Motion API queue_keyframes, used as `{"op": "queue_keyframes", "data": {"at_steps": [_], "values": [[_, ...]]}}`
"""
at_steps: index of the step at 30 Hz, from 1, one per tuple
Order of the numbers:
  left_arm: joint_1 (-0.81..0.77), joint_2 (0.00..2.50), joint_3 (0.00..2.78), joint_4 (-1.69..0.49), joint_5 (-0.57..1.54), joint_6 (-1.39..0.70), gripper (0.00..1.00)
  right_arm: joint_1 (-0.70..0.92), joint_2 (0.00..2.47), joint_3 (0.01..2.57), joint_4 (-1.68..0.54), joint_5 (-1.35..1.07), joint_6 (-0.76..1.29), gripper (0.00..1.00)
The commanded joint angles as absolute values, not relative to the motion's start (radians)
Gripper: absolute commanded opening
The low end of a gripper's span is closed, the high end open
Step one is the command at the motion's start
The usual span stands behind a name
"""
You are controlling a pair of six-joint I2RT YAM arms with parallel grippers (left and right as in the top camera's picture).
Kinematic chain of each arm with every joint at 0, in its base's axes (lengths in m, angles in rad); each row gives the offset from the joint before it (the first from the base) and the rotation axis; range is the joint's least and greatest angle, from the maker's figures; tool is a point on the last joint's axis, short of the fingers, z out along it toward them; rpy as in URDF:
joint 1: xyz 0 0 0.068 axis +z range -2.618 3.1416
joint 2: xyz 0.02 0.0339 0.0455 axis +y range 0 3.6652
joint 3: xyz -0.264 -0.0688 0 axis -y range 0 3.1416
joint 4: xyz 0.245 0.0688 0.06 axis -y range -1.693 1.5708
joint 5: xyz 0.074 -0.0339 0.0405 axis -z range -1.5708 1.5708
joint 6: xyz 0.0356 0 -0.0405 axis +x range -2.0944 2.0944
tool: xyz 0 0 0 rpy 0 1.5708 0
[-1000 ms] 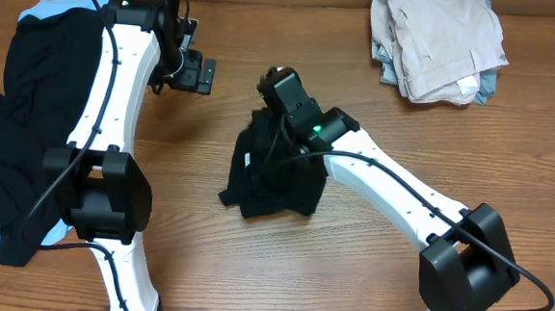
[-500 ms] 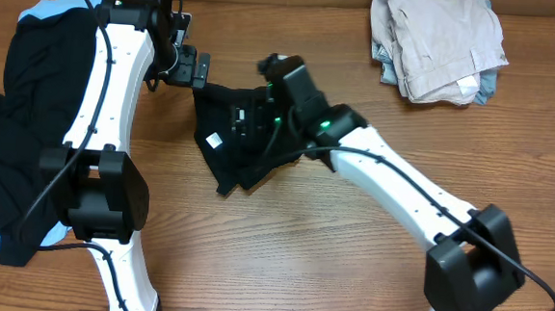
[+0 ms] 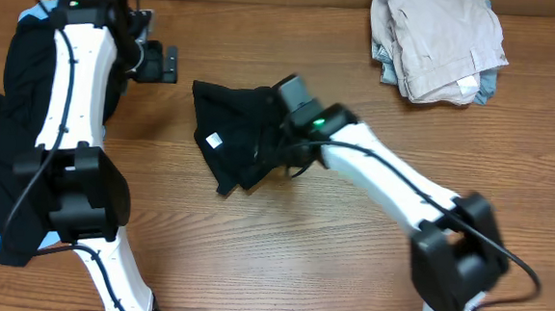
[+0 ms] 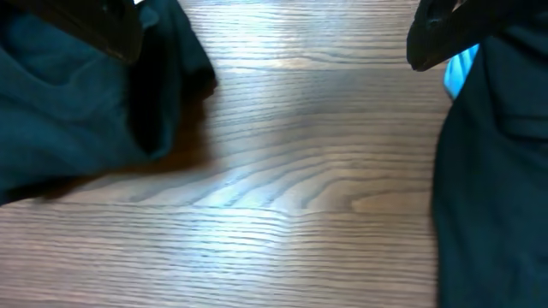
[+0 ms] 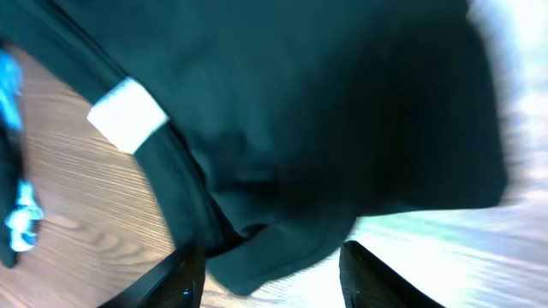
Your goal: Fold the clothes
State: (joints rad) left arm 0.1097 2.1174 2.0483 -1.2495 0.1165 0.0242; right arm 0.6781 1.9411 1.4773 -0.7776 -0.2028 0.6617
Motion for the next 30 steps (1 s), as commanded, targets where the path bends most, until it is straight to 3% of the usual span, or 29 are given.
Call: {"op": "queue_keyframes", "data": {"at_steps": [1, 8, 13, 23, 30], "values": [[0.104, 2.110, 2.043, -1.253, 0.150, 0.012, 1.00, 0.722, 2.017, 1.491, -0.765, -0.211, 0.803, 0.54], [0.103, 2.110, 2.043, -1.255, 0.150, 0.012, 1.00, 0.764, 2.119, 1.491, -0.603, -0.189, 0.846, 0.61], [0.103, 2.110, 2.043, -1.271, 0.150, 0.012, 1.00, 0.735, 2.121, 1.491, -0.667, -0.082, 0.792, 0.51], [0.102, 2.110, 2.043, -1.282, 0.150, 0.015, 1.00, 0.450, 2.121, 1.493, -0.868, -0.054, 0.564, 0.52], [0.102, 2.110, 2.043, -1.287, 0.150, 0.015, 1.00, 0.197, 2.121, 1.581, -0.944, -0.138, 0.416, 0.72]]}}
